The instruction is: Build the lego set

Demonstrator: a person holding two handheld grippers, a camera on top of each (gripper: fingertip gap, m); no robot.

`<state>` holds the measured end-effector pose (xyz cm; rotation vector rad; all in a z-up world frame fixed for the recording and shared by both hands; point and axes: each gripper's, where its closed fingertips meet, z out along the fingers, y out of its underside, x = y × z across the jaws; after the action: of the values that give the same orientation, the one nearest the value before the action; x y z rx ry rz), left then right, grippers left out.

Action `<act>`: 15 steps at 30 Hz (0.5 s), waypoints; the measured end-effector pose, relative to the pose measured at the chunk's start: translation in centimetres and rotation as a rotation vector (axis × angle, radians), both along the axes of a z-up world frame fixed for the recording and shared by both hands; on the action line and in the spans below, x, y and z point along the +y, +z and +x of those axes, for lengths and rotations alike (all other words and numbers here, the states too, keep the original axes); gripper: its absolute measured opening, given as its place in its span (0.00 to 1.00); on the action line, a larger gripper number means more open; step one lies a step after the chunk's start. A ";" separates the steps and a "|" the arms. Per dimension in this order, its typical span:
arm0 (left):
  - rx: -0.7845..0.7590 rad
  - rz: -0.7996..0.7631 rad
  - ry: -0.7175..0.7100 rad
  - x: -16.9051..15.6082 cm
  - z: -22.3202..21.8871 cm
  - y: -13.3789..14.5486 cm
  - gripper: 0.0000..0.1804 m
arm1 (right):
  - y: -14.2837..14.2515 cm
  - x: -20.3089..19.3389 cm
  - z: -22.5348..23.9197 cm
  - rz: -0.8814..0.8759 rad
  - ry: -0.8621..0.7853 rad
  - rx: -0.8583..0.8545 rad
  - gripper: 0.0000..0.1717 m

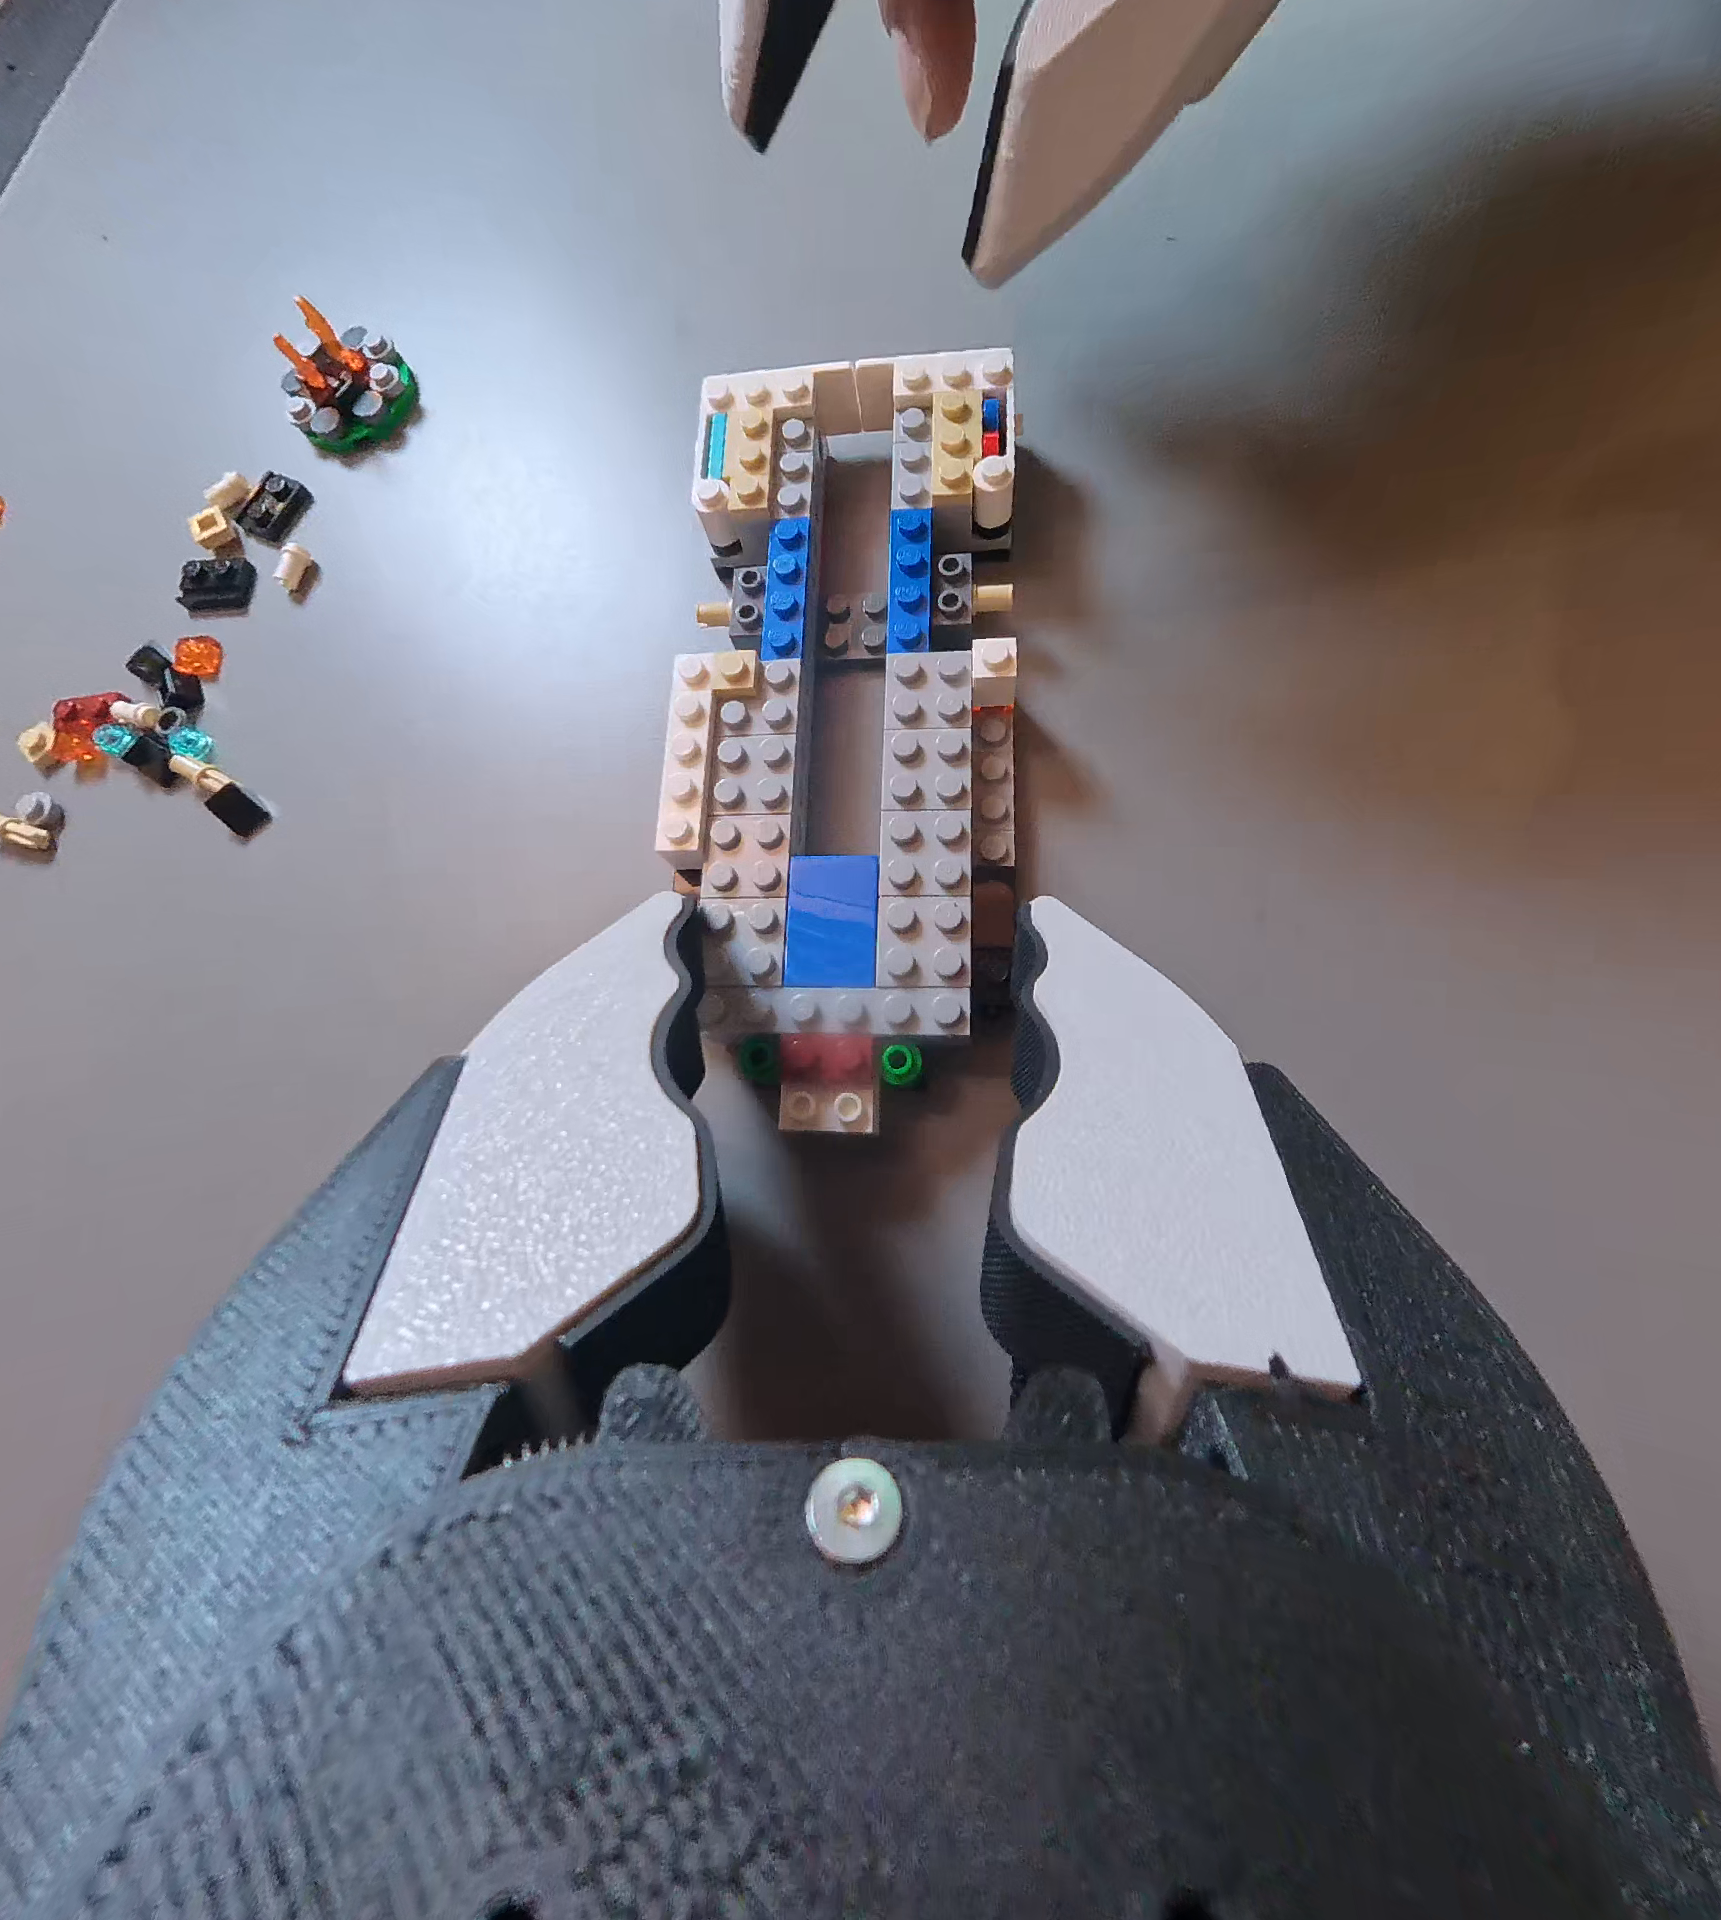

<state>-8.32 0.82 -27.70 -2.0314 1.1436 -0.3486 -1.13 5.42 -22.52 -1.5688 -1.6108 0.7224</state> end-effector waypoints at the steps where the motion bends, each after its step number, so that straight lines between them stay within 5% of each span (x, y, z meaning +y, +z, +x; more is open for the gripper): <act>1: -0.002 0.000 -0.004 0.1 0.0 0.0 0.32 | 0.3 0.1 0.0 0.005 -0.005 0.008 0.22; 5: -0.068 -0.001 0.013 0.2 0.2 0.7 0.36 | 1.6 0.9 -0.2 0.024 -0.031 0.065 0.22; 10: -0.264 0.147 0.131 1.7 -1.1 5.5 0.34 | 4.1 3.3 -1.3 0.022 -0.110 0.207 0.23; 15: -0.402 0.432 0.358 2.9 -5.7 11.3 0.04 | 9.8 8.0 -4.9 0.119 -0.189 0.405 0.24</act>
<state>-14.05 3.76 -16.42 -1.6428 0.5379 -0.2816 -6.08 13.46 -12.73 -1.3634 -1.1714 0.7682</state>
